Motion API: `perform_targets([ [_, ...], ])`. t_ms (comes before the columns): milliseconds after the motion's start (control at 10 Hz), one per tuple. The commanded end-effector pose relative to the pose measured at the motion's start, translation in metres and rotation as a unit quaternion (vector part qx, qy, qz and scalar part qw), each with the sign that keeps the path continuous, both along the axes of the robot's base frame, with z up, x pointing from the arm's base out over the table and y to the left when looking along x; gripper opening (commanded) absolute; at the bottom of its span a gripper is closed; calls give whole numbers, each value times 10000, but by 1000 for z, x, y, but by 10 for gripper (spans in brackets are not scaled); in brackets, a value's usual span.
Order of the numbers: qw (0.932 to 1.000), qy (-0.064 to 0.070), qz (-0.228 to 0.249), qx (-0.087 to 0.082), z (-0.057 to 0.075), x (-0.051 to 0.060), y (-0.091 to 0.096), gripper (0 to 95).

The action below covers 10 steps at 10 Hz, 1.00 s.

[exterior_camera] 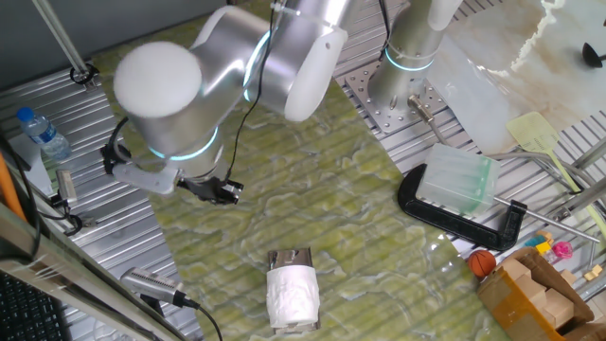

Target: Take the roll of paper down from the shelf

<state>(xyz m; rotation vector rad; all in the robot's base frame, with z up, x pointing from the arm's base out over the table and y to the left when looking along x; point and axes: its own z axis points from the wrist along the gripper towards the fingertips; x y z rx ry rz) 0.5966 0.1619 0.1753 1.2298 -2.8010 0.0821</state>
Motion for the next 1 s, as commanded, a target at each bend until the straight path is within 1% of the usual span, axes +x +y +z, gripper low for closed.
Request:
perform_targets([
  [100, 9974, 53, 712, 54, 0, -2, -1, 0],
  [200, 9958, -18, 894, 212, -3, -8, 1, 190],
  [300, 9950, -151, 917, 374, -9, -12, 13, 380],
  [400, 9946, -204, 940, 378, -12, -12, 26, 380],
  [600, 9934, -245, 998, 503, -14, -8, 52, 760],
  [700, 9922, -267, 1085, 544, -14, -9, 63, 760],
  [800, 9917, -264, 1136, 540, -14, -11, 73, 760],
  [900, 9904, -251, 1255, 528, -16, -11, 88, 760],
  [1000, 9896, -248, 1313, 532, -17, -9, 94, 950],
])
